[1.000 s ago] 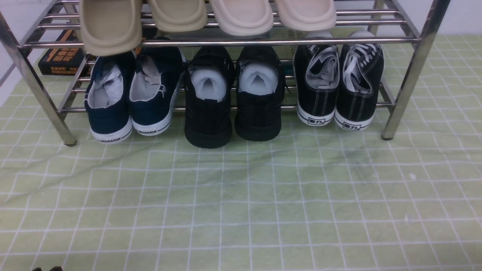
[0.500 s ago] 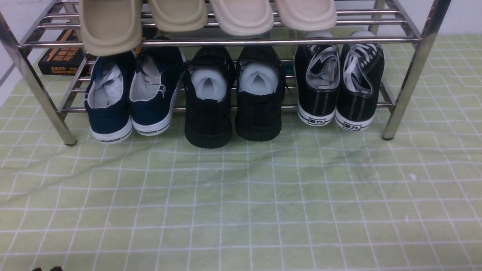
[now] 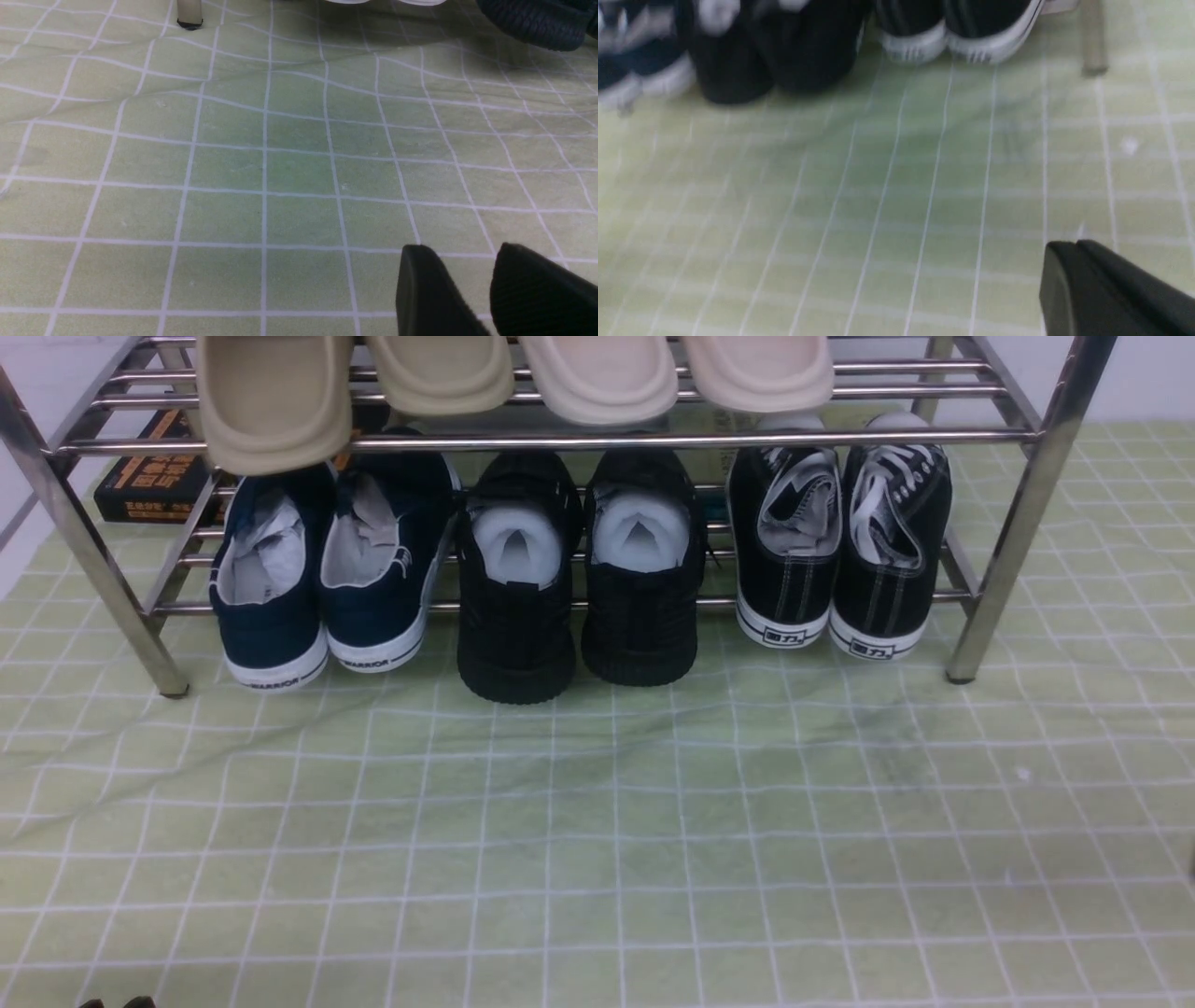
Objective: Take the shoes off the shelf with your hand from the green coffee tablecloth.
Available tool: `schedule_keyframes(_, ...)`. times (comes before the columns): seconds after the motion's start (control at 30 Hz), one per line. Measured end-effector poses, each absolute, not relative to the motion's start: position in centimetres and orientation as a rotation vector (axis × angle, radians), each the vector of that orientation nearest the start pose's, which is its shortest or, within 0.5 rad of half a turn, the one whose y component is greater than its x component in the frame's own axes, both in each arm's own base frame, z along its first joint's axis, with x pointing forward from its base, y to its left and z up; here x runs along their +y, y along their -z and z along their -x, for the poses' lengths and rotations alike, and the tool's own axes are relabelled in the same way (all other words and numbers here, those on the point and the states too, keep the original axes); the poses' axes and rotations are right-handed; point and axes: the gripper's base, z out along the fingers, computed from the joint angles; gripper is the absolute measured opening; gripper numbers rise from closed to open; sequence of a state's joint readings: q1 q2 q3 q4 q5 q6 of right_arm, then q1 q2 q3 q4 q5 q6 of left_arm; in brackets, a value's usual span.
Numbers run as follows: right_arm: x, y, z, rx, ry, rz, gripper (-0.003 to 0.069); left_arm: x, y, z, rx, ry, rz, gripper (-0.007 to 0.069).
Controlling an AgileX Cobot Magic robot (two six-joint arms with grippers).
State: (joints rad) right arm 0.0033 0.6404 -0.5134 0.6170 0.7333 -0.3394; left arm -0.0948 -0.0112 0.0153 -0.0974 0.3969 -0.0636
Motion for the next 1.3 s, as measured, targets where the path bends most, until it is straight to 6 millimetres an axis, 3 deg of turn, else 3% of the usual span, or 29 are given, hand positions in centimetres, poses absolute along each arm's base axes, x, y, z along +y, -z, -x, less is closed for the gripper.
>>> schedule_keyframes(0.13,4.5,-28.5,-15.2,2.517,-0.648,0.22,0.0004,-0.8,-17.3,-5.1,1.888,0.205,0.03,0.0242)
schedule_keyframes(0.23,5.5,-29.4,-18.9,2.599,-0.798,0.334,0.0055,-0.8,-17.3,-5.1,1.888,0.205,0.03,0.0242)
schedule_keyframes(0.27,5.6,-29.7,-19.2,2.593,-0.809,0.358,0.0059,-0.8,-17.3,-5.1,1.888,0.205,0.03,0.0242)
schedule_keyframes(0.37,8.2,-30.9,-22.8,2.602,-0.97,0.511,0.0154,-0.8,-17.3,-5.1,1.888,0.205,0.03,0.0242)
schedule_keyframes(0.47,12.2,-32.2,-25.7,2.639,-1.009,0.615,0.0236,-0.8,-17.3,-5.1,1.888,0.205,0.03,0.0242)
schedule_keyframes(0.6,16.1,-32.8,-28.6,2.722,-0.892,0.65,0.0274,-0.8,-17.3,-5.1,1.888,0.205,0.03,0.0242)
schedule_keyframes(0.67,18.6,-33.4,-30.9,2.742,-0.729,0.648,0.0283,-0.8,-17.3,-5.1,1.888,0.205,0.03,0.0242)
schedule_keyframes(0.77,20.9,-34.7,-33.2,2.696,-0.544,0.617,0.0287,-0.8,-17.3,-5.1,1.888,0.205,0.03,0.0242)
schedule_keyframes(1.0,21.4,-37.0,-34.4,2.645,-0.426,0.454,0.0287,-0.8,-17.3,-5.1,1.888,0.205,0.03,0.0242)
schedule_keyframes(1.3,21.7,-33.1,-38.3,2.587,-0.212,0.336,0.0289,-0.8,-17.3,-5.1,1.888,0.205,0.03,0.0242)
